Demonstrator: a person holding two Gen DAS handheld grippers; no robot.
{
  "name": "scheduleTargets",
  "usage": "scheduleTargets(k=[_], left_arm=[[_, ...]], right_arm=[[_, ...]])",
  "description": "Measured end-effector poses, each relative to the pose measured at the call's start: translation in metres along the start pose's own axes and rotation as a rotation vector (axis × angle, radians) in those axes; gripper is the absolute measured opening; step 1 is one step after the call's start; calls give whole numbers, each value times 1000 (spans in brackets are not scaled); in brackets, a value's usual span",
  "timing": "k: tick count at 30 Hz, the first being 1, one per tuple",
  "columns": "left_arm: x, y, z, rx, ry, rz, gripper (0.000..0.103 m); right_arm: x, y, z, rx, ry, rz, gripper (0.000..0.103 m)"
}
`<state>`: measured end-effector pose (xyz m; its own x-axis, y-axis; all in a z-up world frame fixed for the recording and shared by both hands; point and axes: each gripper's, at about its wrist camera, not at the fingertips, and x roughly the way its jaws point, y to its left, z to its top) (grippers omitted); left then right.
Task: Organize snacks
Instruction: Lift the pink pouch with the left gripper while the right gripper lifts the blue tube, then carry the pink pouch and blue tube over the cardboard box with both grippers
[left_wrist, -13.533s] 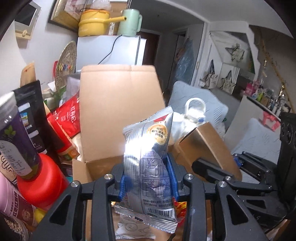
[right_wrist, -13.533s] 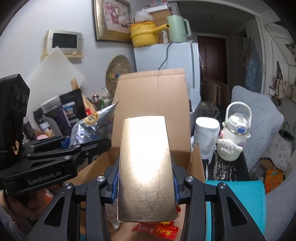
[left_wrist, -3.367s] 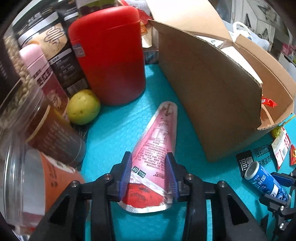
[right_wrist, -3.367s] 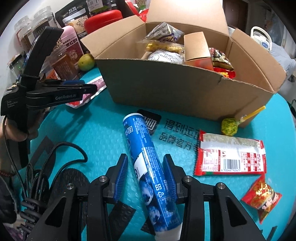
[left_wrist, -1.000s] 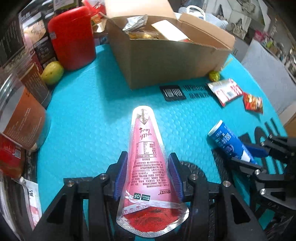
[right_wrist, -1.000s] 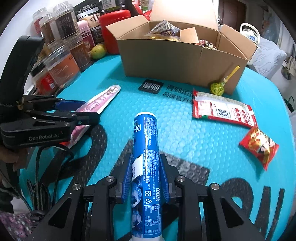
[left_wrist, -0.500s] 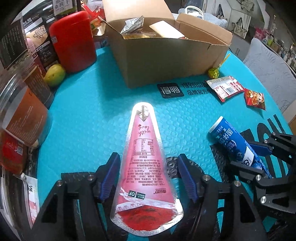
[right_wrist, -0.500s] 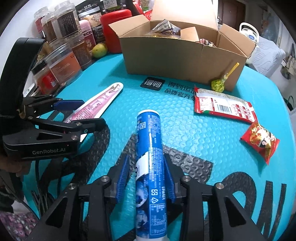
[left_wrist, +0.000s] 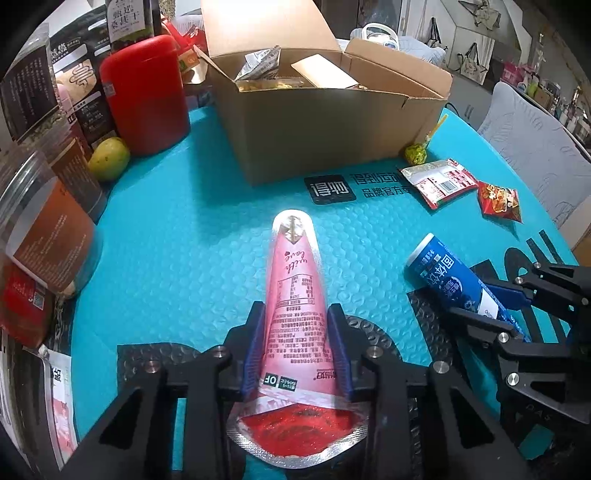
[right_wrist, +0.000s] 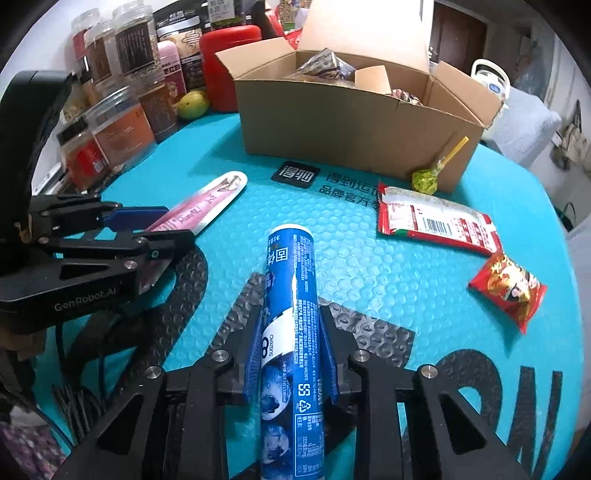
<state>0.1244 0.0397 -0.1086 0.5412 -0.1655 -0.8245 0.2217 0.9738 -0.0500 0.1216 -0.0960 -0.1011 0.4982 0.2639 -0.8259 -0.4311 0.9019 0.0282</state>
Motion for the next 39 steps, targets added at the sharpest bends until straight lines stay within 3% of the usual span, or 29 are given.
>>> scheduleTargets(k=[16, 39], left_arm=[[-20, -7, 8, -10, -18, -69, 33], [-91, -29, 75, 75, -244, -152, 33]], right_arm=[[-18, 6, 5, 53, -39, 58, 28], [-92, -10, 57, 83, -248, 82, 28]])
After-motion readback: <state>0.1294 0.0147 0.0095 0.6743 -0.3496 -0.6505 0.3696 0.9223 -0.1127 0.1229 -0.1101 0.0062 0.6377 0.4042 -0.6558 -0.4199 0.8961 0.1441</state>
